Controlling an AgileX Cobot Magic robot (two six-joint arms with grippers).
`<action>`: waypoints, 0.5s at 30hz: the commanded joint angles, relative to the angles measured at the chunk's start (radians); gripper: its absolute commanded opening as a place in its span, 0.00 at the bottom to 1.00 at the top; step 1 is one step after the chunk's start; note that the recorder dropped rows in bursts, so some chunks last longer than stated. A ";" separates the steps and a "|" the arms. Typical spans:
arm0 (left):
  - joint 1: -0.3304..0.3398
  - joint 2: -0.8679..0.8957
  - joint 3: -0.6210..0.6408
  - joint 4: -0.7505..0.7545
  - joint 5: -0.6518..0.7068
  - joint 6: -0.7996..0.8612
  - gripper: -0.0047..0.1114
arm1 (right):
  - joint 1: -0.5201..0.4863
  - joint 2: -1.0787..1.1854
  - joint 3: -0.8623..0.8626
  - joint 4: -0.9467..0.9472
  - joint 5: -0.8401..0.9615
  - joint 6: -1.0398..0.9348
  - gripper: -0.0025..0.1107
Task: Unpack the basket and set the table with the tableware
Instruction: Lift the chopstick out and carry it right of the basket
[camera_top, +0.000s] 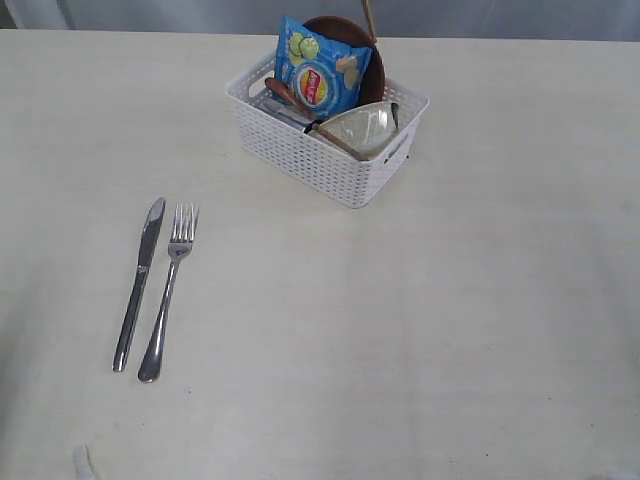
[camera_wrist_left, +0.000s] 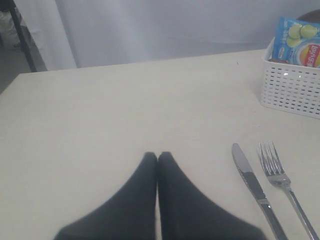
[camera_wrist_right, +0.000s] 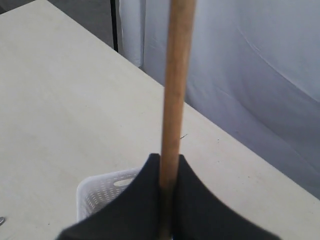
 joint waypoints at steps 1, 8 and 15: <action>-0.005 -0.002 0.002 0.000 -0.001 -0.002 0.04 | -0.038 -0.008 0.001 -0.007 -0.029 0.002 0.02; -0.005 -0.002 0.002 0.004 -0.001 -0.002 0.04 | -0.137 -0.087 0.001 -0.003 0.063 0.034 0.02; -0.005 -0.002 0.002 0.004 -0.001 -0.002 0.04 | -0.298 -0.078 0.010 -0.003 0.358 0.203 0.02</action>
